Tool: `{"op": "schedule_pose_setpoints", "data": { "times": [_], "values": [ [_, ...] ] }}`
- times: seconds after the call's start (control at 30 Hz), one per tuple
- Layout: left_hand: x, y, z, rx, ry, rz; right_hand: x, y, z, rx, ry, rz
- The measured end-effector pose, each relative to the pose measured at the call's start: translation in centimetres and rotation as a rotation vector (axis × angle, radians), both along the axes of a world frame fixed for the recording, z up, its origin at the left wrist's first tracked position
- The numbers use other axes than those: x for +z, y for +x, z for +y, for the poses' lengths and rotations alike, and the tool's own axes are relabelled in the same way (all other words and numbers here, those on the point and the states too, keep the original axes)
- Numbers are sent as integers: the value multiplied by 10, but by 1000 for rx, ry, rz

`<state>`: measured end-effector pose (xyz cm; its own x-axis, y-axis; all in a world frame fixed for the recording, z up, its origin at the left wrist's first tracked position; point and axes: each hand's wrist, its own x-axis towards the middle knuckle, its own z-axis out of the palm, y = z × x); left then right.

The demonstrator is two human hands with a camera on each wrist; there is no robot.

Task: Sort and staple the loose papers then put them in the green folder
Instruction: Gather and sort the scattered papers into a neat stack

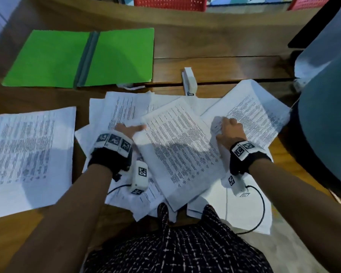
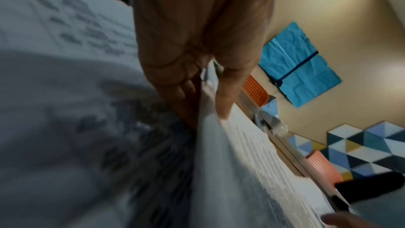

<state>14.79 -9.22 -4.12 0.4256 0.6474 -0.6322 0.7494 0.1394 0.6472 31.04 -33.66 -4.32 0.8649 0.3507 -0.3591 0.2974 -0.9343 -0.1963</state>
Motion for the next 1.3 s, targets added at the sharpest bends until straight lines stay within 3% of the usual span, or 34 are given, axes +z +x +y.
{"op": "schedule_pose_setpoints", "data": {
  "times": [0.07, 0.17, 0.23, 0.33, 0.4, 0.47, 0.53, 0.6, 0.77, 0.87, 0.97, 1.03, 1.1, 1.17, 1.3],
  "values": [
    [-8, 3, -25, -155, 20, 67, 1, 7, -1, 29, -28, -21],
    [-11, 8, -38, -226, 126, 118, -2, 18, -5, 13, -29, -38],
    [-5, 7, -25, -214, 252, 169, -1, 21, -16, -150, 6, -30],
    [2, 3, -2, -152, 400, 156, -2, 21, -45, -482, -100, 56],
    [3, 1, 5, -139, 431, 118, -8, 20, -60, -533, -96, 115],
    [2, 2, 5, -156, 440, 102, -10, 23, -66, -685, 12, 70],
    [0, 2, 3, -155, 430, 124, -4, 25, -67, -873, 252, 123],
    [-2, 2, 3, -161, 404, 154, -2, 26, -66, -827, 309, 127],
    [-1, 5, -10, -246, 368, 348, 7, 18, -65, -795, 412, -208],
    [0, 9, -35, -248, 416, 348, 28, 14, -61, -711, 530, -415],
    [-6, 10, -45, -265, 440, 296, 62, 15, -55, -607, 871, -718],
    [-9, 10, -41, -265, 422, 202, 84, 17, -51, -593, 1129, -781],
    [-10, 7, -36, -226, 394, 131, 94, 18, -43, -607, 1280, -699],
    [-10, 3, -30, -139, 365, 65, 85, 13, -28, -568, 1283, -516],
    [-5, -6, -14, -35, 377, -5, 28, -6, -2, -386, 926, -127]
  ]
}}
